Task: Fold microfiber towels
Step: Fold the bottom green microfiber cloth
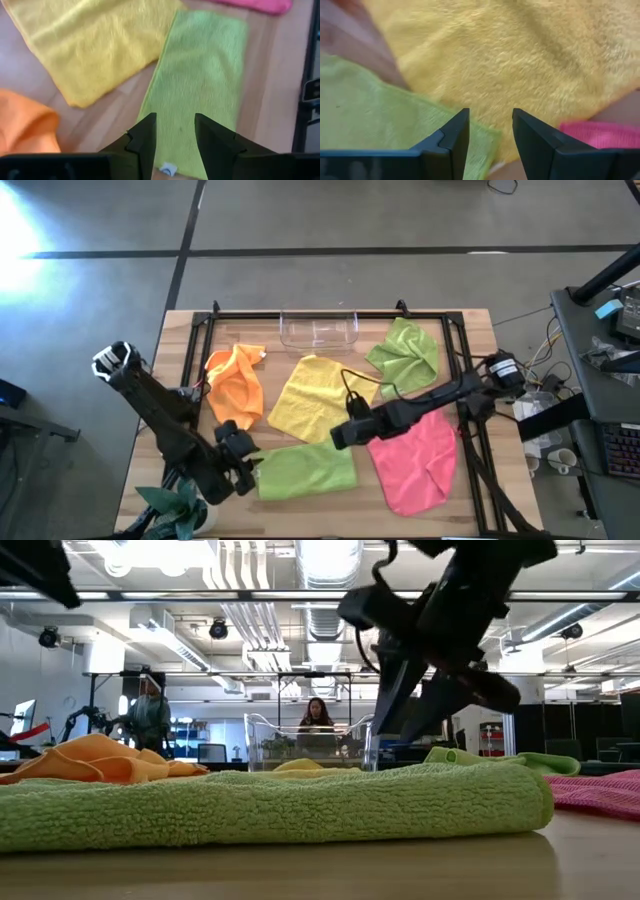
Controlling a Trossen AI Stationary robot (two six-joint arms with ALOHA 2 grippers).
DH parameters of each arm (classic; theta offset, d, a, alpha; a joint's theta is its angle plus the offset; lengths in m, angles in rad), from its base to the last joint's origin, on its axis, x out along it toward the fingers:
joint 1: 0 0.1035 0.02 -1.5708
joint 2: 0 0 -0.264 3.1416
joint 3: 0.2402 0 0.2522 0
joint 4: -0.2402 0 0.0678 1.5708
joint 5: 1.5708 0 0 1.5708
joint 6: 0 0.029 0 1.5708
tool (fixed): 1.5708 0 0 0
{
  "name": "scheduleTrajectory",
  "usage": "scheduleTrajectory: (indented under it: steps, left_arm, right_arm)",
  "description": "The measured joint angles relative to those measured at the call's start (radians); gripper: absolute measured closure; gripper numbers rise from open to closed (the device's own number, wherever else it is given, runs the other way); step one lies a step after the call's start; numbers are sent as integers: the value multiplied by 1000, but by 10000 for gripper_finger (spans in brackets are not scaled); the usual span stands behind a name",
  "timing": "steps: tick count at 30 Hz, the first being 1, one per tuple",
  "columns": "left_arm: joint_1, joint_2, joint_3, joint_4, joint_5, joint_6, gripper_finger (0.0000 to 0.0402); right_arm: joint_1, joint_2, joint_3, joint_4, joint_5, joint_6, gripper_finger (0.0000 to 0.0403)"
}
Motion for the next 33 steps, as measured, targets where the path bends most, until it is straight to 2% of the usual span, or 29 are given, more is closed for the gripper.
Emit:
scheduleTrajectory:
  steps: [18,22,29,33]
  left_arm:
    - [29,-47,-19,-34,-88,252,283]
    - [67,-47,-19,-50,-109,307,283]
    - [177,-63,-20,-106,-145,312,283]
    - [248,-81,-27,-107,-149,326,283]
  right_arm:
    - [-94,116,-2,-9,-45,-17,264]
    - [-143,125,0,-27,-49,-18,264]
    - [-269,125,0,-156,-42,-43,264]
    - [-334,125,-2,-203,15,-82,264]
